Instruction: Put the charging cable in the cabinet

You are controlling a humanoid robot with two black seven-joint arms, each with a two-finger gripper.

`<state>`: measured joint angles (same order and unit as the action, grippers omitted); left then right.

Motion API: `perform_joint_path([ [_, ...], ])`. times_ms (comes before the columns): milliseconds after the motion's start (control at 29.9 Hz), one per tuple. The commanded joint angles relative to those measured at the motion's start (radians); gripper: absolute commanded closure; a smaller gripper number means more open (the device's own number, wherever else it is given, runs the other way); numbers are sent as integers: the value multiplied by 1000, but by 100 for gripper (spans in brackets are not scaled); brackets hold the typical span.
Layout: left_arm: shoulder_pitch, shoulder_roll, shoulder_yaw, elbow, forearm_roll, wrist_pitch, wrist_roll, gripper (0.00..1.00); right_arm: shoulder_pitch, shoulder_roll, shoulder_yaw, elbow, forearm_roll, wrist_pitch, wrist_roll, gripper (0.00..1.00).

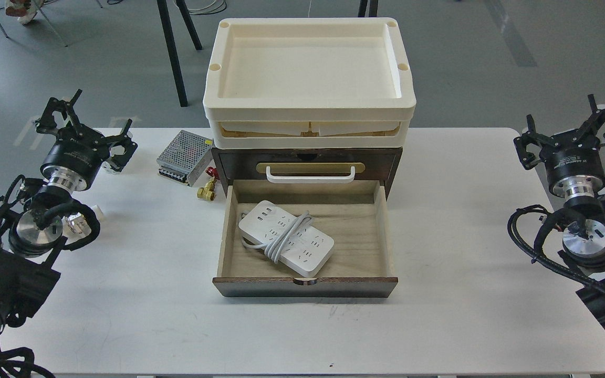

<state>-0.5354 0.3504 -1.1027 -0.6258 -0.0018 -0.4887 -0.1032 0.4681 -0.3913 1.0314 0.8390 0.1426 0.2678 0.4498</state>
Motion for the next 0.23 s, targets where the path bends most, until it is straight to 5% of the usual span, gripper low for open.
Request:
perform_joint_path([
  [0,2,-4,3,0,0,0,-3,1,0,0,-5,2,-1,-1,-13,0],
  [201,2,-2,4,0,0,0,7,1,12,-4,-11,3,-8,-4,-23,0],
])
